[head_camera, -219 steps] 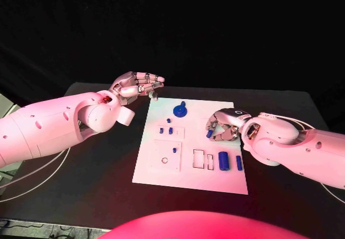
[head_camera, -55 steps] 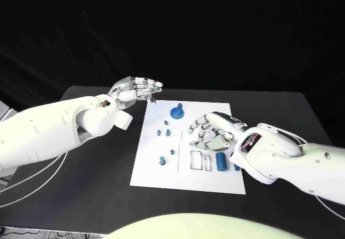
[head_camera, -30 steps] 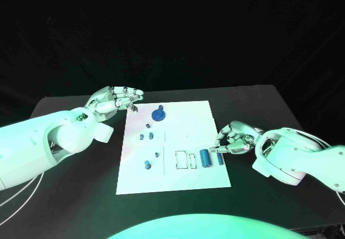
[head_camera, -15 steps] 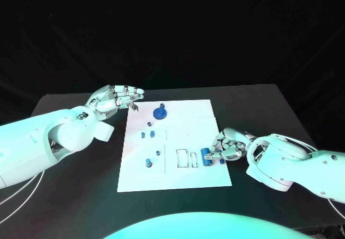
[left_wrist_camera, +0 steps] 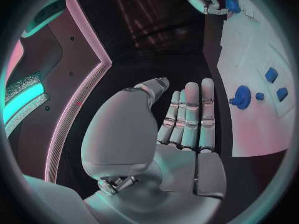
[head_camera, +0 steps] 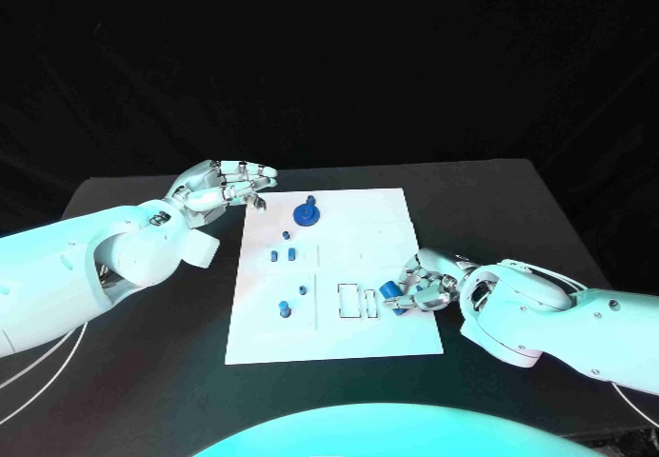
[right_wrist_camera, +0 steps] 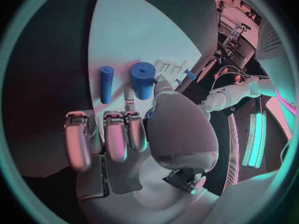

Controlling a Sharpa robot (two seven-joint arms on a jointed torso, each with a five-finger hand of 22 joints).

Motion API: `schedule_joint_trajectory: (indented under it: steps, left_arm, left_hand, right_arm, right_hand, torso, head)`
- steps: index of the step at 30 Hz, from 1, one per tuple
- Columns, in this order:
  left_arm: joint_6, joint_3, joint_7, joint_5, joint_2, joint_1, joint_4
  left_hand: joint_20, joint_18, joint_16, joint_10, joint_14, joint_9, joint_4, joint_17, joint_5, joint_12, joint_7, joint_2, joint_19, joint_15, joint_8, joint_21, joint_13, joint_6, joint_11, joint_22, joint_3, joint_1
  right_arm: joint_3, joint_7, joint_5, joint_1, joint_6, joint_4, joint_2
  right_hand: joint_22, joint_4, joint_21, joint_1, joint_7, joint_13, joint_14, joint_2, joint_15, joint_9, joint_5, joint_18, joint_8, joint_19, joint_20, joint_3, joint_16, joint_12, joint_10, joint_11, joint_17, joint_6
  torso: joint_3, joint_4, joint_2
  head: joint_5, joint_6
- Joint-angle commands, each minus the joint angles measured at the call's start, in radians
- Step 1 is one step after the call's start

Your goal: Assemble the parts on the task board

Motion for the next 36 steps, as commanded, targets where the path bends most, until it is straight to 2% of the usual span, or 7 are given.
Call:
schedule_joint_trajectory:
  steps: [1, 6, 8, 16, 26, 29, 36]
  left_arm:
    - [0.017, 0.001, 0.01, 0.005, 0.0, 0.0, 0.002]
    - [0.017, 0.001, 0.009, 0.005, 0.0, 0.0, 0.001]
    - [0.018, 0.001, 0.009, 0.005, 0.0, 0.0, 0.0]
    - [0.017, 0.001, 0.009, 0.005, 0.002, 0.0, -0.001]
    - [0.016, 0.001, 0.008, 0.006, 0.006, 0.0, -0.003]
    - [0.016, 0.001, 0.009, 0.006, 0.006, 0.0, -0.003]
    - [0.016, 0.001, 0.008, 0.007, 0.006, 0.0, -0.002]
  left_hand:
    - [0.0, 0.013, 0.004, 0.006, 0.002, -0.001, 0.003, -0.001, 0.001, -0.007, -0.002, 0.004, 0.002, 0.001, 0.004, 0.004, -0.001, 0.0, 0.0, 0.001, -0.003, -0.005]
    - [0.0, 0.013, 0.004, 0.006, 0.002, -0.001, 0.004, -0.001, 0.001, -0.007, -0.002, 0.005, 0.002, 0.001, 0.005, 0.004, -0.002, -0.001, 0.0, 0.001, -0.004, -0.005]
    - [0.0, 0.013, 0.004, 0.006, 0.002, -0.001, 0.004, -0.001, 0.001, -0.007, -0.002, 0.005, 0.002, 0.001, 0.005, 0.004, -0.002, -0.001, 0.0, 0.001, -0.004, -0.005]
    - [0.0, 0.013, 0.004, 0.006, 0.002, -0.001, 0.004, -0.001, 0.001, -0.007, -0.002, 0.005, 0.002, 0.001, 0.005, 0.004, -0.002, -0.001, 0.0, 0.001, -0.004, -0.005]
    - [0.0, 0.013, 0.004, 0.006, 0.002, -0.001, 0.004, -0.001, 0.001, -0.007, -0.002, 0.005, 0.002, 0.001, 0.005, 0.004, -0.002, -0.001, 0.0, 0.001, -0.004, -0.005]
    - [0.0, 0.013, 0.004, 0.006, 0.002, -0.001, 0.004, -0.001, 0.001, -0.007, -0.002, 0.005, 0.002, 0.001, 0.005, 0.004, -0.002, -0.001, 0.0, 0.001, -0.004, -0.005]
    - [0.0, 0.013, 0.004, 0.006, 0.002, -0.001, 0.004, -0.001, 0.002, -0.007, -0.002, 0.006, 0.001, 0.0, 0.006, 0.003, -0.003, 0.0, 0.0, 0.001, -0.003, -0.005]
  right_arm:
    - [-0.003, -0.032, -0.04, -0.008, 0.043, -0.009, 0.008]
    - [-0.003, -0.047, -0.053, -0.011, 0.052, -0.012, 0.013]
    - [-0.003, -0.051, -0.051, -0.012, 0.043, -0.01, 0.015]
    - [-0.002, -0.038, 0.014, -0.006, -0.039, 0.018, 0.007]
    - [0.001, 0.034, 0.164, 0.059, -0.1, 0.073, -0.007]
    - [0.001, 0.04, 0.204, 0.07, -0.091, 0.079, 0.003]
    - [0.002, 0.036, 0.283, 0.076, -0.03, 0.054, 0.058]
  right_hand:
    - [0.252, 0.0, 0.008, 0.007, -0.003, 0.223, 0.088, 0.016, -0.008, -0.004, -0.004, -0.014, -0.004, 0.099, -0.005, -0.007, 0.004, 0.007, 0.075, -0.008, 0.178, 0.009]
    - [0.254, -0.003, 0.014, 0.058, -0.006, 0.227, 0.089, 0.032, -0.011, -0.003, 0.018, -0.016, -0.001, 0.101, -0.007, 0.002, 0.005, 0.01, 0.078, -0.011, 0.181, 0.018]
    - [0.255, -0.006, 0.018, 0.125, -0.009, 0.234, 0.089, 0.042, -0.014, -0.007, 0.032, -0.016, -0.003, 0.102, -0.01, 0.039, 0.006, 0.016, 0.083, -0.014, 0.184, 0.028]
    - [0.261, -0.004, 0.036, 0.158, -0.025, 0.257, 0.09, 0.052, -0.024, -0.013, 0.089, -0.02, 0.001, 0.107, -0.018, 0.088, 0.007, 0.039, 0.101, -0.028, 0.187, 0.068]
    - [0.263, -0.001, 0.043, 0.128, -0.036, 0.263, 0.091, 0.063, -0.033, -0.016, 0.096, -0.022, 0.006, 0.11, -0.026, 0.109, 0.008, 0.045, 0.106, -0.038, 0.194, 0.094]
    - [0.263, -0.001, 0.043, 0.123, -0.038, 0.263, 0.091, 0.065, -0.034, -0.016, 0.096, -0.022, 0.007, 0.11, -0.027, 0.112, 0.008, 0.045, 0.106, -0.039, 0.194, 0.098]
    - [0.263, 0.0, 0.043, 0.056, -0.042, 0.263, 0.09, 0.089, -0.038, -0.018, 0.069, -0.022, 0.012, 0.11, -0.032, 0.121, 0.007, 0.045, 0.106, -0.043, 0.192, 0.111]
  torso:
    - [-0.0005, 0.0012, -0.001]
    - [0.0002, -0.0013, -0.001]
    - [-0.0002, -0.0013, -0.002]
    - [-0.0009, 0.0003, -0.002]
    - [-0.0014, 0.0034, -0.002]
    - [-0.0013, 0.0023, -0.002]
    - [-0.0004, -0.0005, 0.0]
  head:
    - [0.0, -0.002]
    - [0.002, -0.002]
    - [0.001, -0.001]
    - [-0.002, 0.0]
    - [0.002, 0.0]
    - [0.005, 0.0]
    - [0.01, 0.0]
